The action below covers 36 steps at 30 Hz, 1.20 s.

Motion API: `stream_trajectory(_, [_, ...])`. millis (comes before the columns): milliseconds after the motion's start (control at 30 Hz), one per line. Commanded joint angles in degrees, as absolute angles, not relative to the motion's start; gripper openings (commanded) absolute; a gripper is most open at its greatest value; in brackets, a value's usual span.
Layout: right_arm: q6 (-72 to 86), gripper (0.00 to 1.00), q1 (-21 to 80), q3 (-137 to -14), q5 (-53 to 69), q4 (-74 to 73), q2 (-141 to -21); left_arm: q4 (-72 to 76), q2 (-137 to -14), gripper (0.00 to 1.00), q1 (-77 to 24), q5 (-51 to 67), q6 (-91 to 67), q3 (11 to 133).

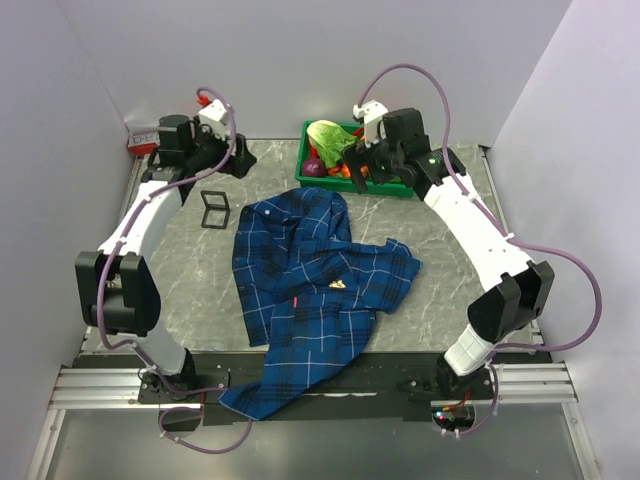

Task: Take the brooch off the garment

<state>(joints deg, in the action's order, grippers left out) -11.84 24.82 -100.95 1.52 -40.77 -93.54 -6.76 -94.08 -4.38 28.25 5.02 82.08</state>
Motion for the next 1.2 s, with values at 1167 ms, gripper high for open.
stream_trajectory(1167, [-44.03, 1.0, 10.99, -74.79, 21.88, -49.48, -101.07, -19.42, -121.81, 0.86, -12.66, 16.43, 19.16, 93.25])
